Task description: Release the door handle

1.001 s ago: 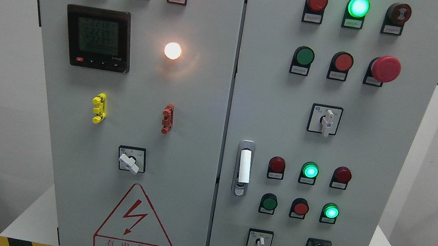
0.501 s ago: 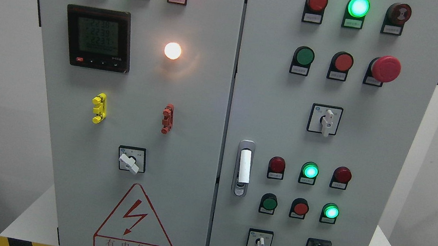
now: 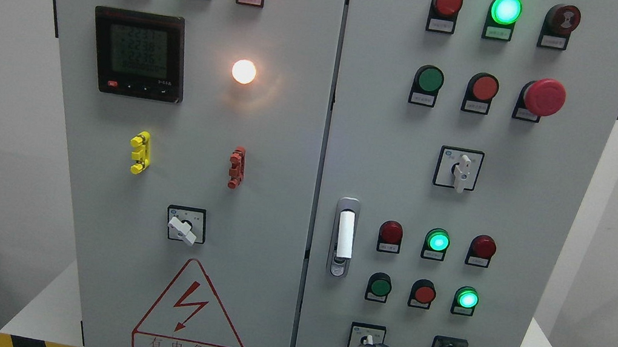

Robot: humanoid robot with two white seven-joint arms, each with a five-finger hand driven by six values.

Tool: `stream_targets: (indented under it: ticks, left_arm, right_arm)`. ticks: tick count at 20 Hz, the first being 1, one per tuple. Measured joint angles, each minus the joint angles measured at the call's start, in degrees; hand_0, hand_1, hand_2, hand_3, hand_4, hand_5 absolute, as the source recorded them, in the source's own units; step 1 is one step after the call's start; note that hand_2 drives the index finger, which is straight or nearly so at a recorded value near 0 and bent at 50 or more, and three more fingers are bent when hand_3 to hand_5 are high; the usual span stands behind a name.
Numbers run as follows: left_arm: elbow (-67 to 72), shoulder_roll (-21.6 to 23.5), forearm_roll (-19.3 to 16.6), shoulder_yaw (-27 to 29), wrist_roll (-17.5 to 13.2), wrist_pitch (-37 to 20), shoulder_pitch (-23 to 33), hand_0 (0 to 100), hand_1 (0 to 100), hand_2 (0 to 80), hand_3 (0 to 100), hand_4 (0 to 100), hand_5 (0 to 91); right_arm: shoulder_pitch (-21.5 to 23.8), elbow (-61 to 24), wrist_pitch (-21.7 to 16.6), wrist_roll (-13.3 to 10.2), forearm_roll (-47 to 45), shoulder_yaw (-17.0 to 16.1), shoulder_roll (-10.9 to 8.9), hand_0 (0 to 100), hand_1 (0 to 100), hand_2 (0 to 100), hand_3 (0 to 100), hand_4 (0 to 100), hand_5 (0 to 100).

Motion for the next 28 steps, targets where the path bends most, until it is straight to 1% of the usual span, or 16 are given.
stream_targets:
  ticks: [4,8,13,17,19,20,21,23,25,28]
  left_arm:
    - [0.00,0.00,0.00,0.00,0.00,0.00,0.00,12,39,0.0,0,0,0.0]
    - [0.00,0.00,-0.01,0.00,0.00,0.00,0.00,12,39,0.0,0,0,0.0]
    - [0.00,0.00,-0.01,0.00,0.00,0.00,0.00,12,39,0.0,0,0,0.0]
    - [0.00,0.00,-0.01,0.00,0.00,0.00,0.00,12,39,0.0,0,0,0.0]
    - [0.00,0.00,-0.01,0.00,0.00,0.00,0.00,12,39,0.0,0,0,0.0]
    - [0.00,0.00,-0.01,0.00,0.00,0.00,0.00,12,39,0.0,0,0,0.0]
    - [0.00,0.00,-0.01,0.00,0.00,0.00,0.00,12,39,0.0,0,0,0.0]
    - [0.00,0.00,-0.02,0.00,0.00,0.00,0.00,12,39,0.0,0,0,0.0]
    - [0.00,0.00,-0.02,0.00,0.00,0.00,0.00,12,39,0.0,0,0,0.0]
    - [0.00,0.00,-0.01,0.00,0.00,0.00,0.00,12,39,0.0,0,0,0.0]
  right_arm:
    - [-0.59,-0.29,-0.21,0.94,2.81,-0.25,-0.43,36,0,100,100,100,96]
    - [-0.95,-0.94,-0.25,2.27,5.54,-0.41,-1.47,37,0,100,100,100,96]
    - [-1.96,-1.90,-0.14,5.52,9.43,-0.56,-2.70,37,0,100,100,100,96]
    - [-3.00,-2.37,0.06,8.18,12.57,-0.65,-3.15,37,0,100,100,100,96]
    - [-3.41,-2.58,0.24,9.35,14.01,-0.69,-2.98,37,0,100,100,100,96]
    - [-3.56,-2.72,0.30,10.46,14.73,-0.69,-2.84,37,0,100,100,100,96]
    - [-3.72,-2.87,0.38,11.46,15.46,-0.71,-2.58,37,0,100,100,100,96]
    - [-4.08,-3.12,0.55,12.72,17.05,-0.74,-1.77,37,0,100,100,100,96]
    - [-4.36,-3.34,1.01,13.54,18.21,-0.78,-0.87,37,0,100,100,100,96]
    - [-4.60,-3.58,2.50,13.99,19.56,-1.03,0.56,37,0,100,100,100,96]
